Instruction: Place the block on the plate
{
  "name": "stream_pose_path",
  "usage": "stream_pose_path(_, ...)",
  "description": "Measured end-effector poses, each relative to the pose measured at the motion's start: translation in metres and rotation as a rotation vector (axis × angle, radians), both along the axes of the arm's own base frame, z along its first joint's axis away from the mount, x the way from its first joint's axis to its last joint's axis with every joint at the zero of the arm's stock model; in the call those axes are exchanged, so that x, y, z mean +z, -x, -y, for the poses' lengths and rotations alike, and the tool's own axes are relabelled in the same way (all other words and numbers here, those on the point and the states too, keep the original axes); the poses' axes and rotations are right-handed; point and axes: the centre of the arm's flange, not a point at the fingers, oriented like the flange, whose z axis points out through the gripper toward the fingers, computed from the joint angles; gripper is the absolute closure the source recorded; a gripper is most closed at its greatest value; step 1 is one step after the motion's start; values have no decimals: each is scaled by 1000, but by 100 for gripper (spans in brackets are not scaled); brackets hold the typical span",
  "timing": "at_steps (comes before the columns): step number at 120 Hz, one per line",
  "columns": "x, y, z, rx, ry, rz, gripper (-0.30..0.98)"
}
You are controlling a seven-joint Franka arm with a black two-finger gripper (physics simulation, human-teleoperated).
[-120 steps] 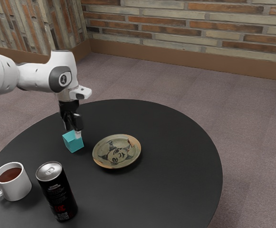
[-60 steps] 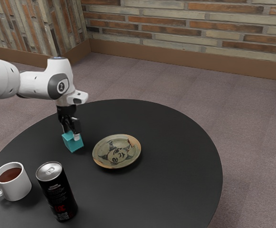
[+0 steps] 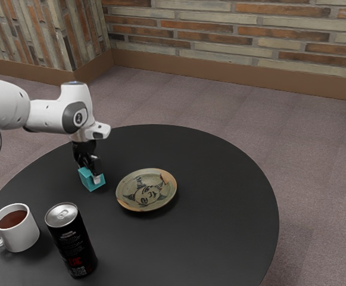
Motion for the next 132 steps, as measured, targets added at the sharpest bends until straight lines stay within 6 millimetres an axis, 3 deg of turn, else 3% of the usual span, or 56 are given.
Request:
stream_pose_path(25,-1,-1,0,-3,-3,1,23)
stream_pose_path(44,-1,-1,-1,-4,-8,4,32)
stream_pose_path(68,40,-6,8,-16,-27,64,37)
stream_pose_path(81,75,-10,35,-53,-32,112,37)
stream_pose_path(99,90,-12,88,-129,-17,127,36)
stream_pose_path(114,85,-15,133,-193,4,119,36)
stream_pose_path(132,58,-11,168,-240,28,75,36)
